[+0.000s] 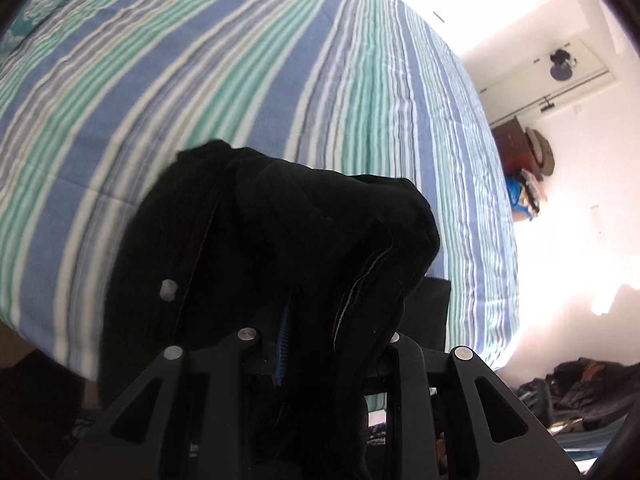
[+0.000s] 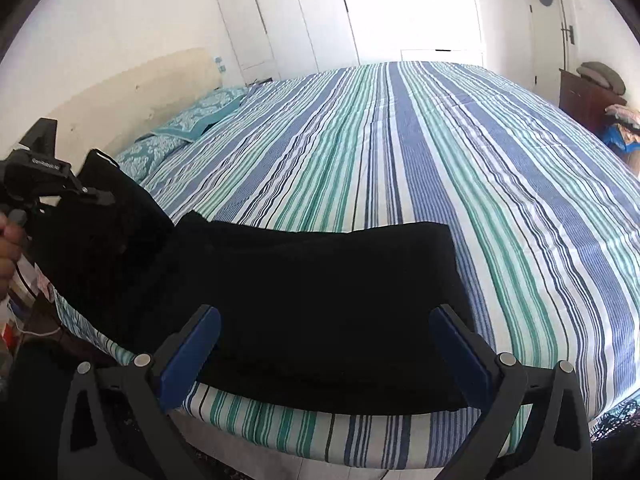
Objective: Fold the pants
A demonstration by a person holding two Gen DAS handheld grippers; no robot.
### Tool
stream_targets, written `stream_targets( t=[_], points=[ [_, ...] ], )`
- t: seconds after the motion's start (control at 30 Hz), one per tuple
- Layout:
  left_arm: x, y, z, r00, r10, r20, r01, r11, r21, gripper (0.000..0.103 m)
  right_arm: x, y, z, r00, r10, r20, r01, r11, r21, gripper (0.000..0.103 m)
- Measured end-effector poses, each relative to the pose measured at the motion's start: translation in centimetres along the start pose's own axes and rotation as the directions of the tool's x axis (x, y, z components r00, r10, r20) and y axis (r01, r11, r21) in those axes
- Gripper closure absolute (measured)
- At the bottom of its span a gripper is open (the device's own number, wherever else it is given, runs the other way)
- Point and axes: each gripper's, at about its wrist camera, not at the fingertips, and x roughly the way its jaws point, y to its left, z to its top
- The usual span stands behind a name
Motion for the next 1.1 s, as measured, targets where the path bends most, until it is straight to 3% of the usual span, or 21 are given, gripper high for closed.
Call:
stream_targets(
  t=[0.1, 0.13, 0.2, 0.23, 0.27, 0.3, 0.37, 0.43, 0.53, 0.63, 0.7, 0.77, 0.87, 0.9, 0.97, 1.0, 1.07, 1.1],
  points=[
    [5.9, -3.5, -1.2, 0.999, 0.035, -0.03, -0.033, 0.997, 0.074, 0.067, -0.7, -2.2, 0.2, 1.0, -0.018, 0.014, 0.017, 0.997, 0.074, 0.0],
    [8.0, -4.7, -1.7, 0.996, 0.004, -0.091, 0.005, 0.995, 0.104, 0.063, -0.9, -2.9, 0.3, 1.0, -0.024, 0.018, 0.022, 0.995, 0.099, 0.0],
    [10.4, -7.0, -3.0, 0.974, -0.057, -0.221, 0.085, 0.989, 0.121, 0.053, -1.4, -4.2, 0.4, 0.999, -0.04, 0.027, 0.036, 0.989, 0.146, 0.0],
    [10.3, -8.3, -3.7, 0.966, -0.091, -0.242, 0.129, 0.981, 0.145, 0.05, -1.6, -4.8, 0.4, 0.998, -0.048, 0.031, 0.042, 0.985, 0.17, 0.0],
    [9.5, -9.5, -4.2, 0.964, -0.115, -0.238, 0.159, 0.971, 0.178, 0.04, -1.9, -5.4, 0.3, 0.998, -0.053, 0.036, 0.045, 0.98, 0.195, 0.0],
    [8.3, -10.6, -4.4, 0.967, -0.135, -0.217, 0.184, 0.957, 0.225, 0.029, -2.1, -6.0, 0.3, 0.998, -0.055, 0.041, 0.045, 0.974, 0.22, 0.0],
    [5.1, -11.4, -4.4, 0.978, -0.151, -0.147, 0.188, 0.939, 0.287, 0.02, -2.4, -7.0, 0.2, 0.997, -0.06, 0.047, 0.046, 0.962, 0.268, 0.0],
    [1.4, -10.2, -3.3, 0.986, -0.161, -0.044, 0.167, 0.941, 0.295, 0.016, -2.3, -7.5, 0.2, 0.998, -0.054, 0.043, 0.039, 0.955, 0.295, 0.0],
    [-2.8, -5.6, -1.6, 0.987, -0.119, 0.112, 0.09, 0.968, 0.234, 0.01, -2.0, -6.2, 0.4, 0.999, 0.017, 0.047, -0.029, 0.966, 0.255, 0.0],
    [-5.0, 0.9, -1.9, 0.969, 0.024, 0.247, -0.058, 0.99, 0.131, 0.009, -1.1, -2.4, 0.2, 0.987, 0.156, 0.021, -0.158, 0.979, 0.128, 0.0],
    [-5.1, 5.4, -3.3, 0.94, 0.153, 0.306, -0.18, 0.982, 0.061, 0.009, 0.0, 0.9, -0.4, 0.97, 0.242, -0.036, -0.241, 0.97, 0.043, 0.0],
    [-3.0, 9.0, -5.0, 0.922, 0.222, 0.318, -0.237, 0.972, 0.009, 0.01, 1.6, 3.7, -1.0, 0.936, 0.333, -0.118, -0.333, 0.943, 0.016, 0.0],
    [-0.6, 13.2, -8.0, 0.906, 0.305, 0.295, -0.306, 0.951, -0.042, 0.012, 4.4, 6.1, -1.6, 0.913, 0.34, -0.225, -0.341, 0.939, 0.036, 0.012],
    [-0.3, 13.8, -8.4, 0.91, 0.336, 0.245, -0.328, 0.942, -0.072, 0.019, 5.2, 6.6, -1.6, 0.908, 0.344, -0.24, -0.341, 0.939, 0.055, 0.016],
    [-0.6, 14.7, -7.5, 0.939, 0.239, 0.248, -0.218, 0.97, -0.108, 0.023, 6.0, 7.5, -1.0, 0.909, 0.346, -0.23, -0.341, 0.938, 0.061, 0.032],
    [-1.2, 14.5, -7.3, 0.934, 0.226, 0.275, -0.206, 0.973, -0.099, 0.022, 6.2, 8.2, -0.5, 0.916, 0.339, -0.214, -0.337, 0.94, 0.047, 0.032],
    [-1.6, 14.0, -7.0, 0.903, 0.295, 0.313, -0.287, 0.955, -0.073, 0.019, 6.7, 9.3, 0.5, 0.929, 0.318, -0.19, -0.322, 0.947, 0.009, 0.032],
    [-1.6, 14.0, -6.7, 0.898, 0.308, 0.313, -0.304, 0.951, -0.065, 0.019, 7.1, 9.8, 0.9, 0.931, 0.312, -0.187, -0.321, 0.947, -0.016, 0.032]
  ],
)
